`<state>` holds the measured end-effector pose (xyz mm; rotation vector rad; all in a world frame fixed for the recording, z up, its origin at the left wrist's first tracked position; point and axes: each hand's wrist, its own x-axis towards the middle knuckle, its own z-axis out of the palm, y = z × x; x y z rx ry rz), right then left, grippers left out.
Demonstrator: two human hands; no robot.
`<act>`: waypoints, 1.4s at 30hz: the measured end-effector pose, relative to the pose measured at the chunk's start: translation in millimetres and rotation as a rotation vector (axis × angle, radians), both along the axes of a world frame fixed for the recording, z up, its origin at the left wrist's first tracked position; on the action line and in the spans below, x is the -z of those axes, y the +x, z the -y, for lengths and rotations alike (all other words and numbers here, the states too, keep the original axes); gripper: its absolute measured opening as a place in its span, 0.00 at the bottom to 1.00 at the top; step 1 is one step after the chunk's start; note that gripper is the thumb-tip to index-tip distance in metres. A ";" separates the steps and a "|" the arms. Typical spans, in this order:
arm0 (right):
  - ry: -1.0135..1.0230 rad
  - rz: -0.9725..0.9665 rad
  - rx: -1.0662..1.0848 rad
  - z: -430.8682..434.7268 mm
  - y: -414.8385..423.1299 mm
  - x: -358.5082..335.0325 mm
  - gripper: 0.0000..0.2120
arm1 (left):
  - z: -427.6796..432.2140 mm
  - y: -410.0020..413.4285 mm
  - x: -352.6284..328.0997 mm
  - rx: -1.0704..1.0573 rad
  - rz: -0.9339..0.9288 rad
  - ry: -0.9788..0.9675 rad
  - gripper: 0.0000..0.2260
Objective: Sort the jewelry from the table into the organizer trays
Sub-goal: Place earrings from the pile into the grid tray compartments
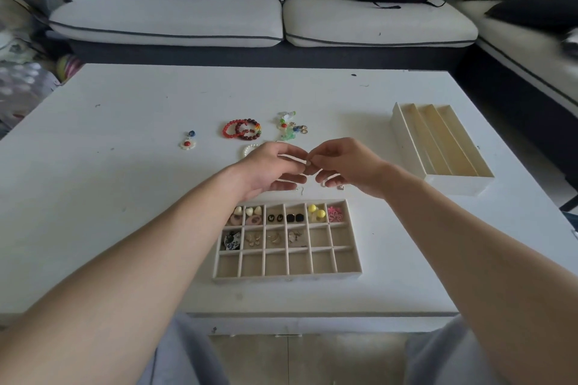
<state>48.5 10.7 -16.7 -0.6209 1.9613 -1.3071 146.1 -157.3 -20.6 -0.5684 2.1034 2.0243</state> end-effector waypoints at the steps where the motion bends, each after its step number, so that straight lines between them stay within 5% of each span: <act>1: -0.015 0.019 0.005 -1.6 0.6 -1.5 0.05 | -0.7 1.0 -1.2 -0.009 -0.002 0.056 0.11; 5: -0.074 0.105 0.020 -8.5 2.7 -6.2 0.05 | -5.6 3.3 -4.5 -0.047 -0.037 0.196 0.12; 12: -0.099 0.165 0.032 -17.8 2.7 -11.4 0.05 | -9.6 2.4 -5.5 -0.156 -0.070 0.173 0.08; 27: -0.024 0.088 -0.024 -25.3 3.6 -13.0 0.05 | -22.9 0.1 -10.1 -0.312 -0.136 0.208 0.07; 42: 0.240 0.010 -0.202 -36.1 19.5 1.8 0.07 | -40.2 18.2 -0.7 -0.100 0.028 -0.311 0.07</act>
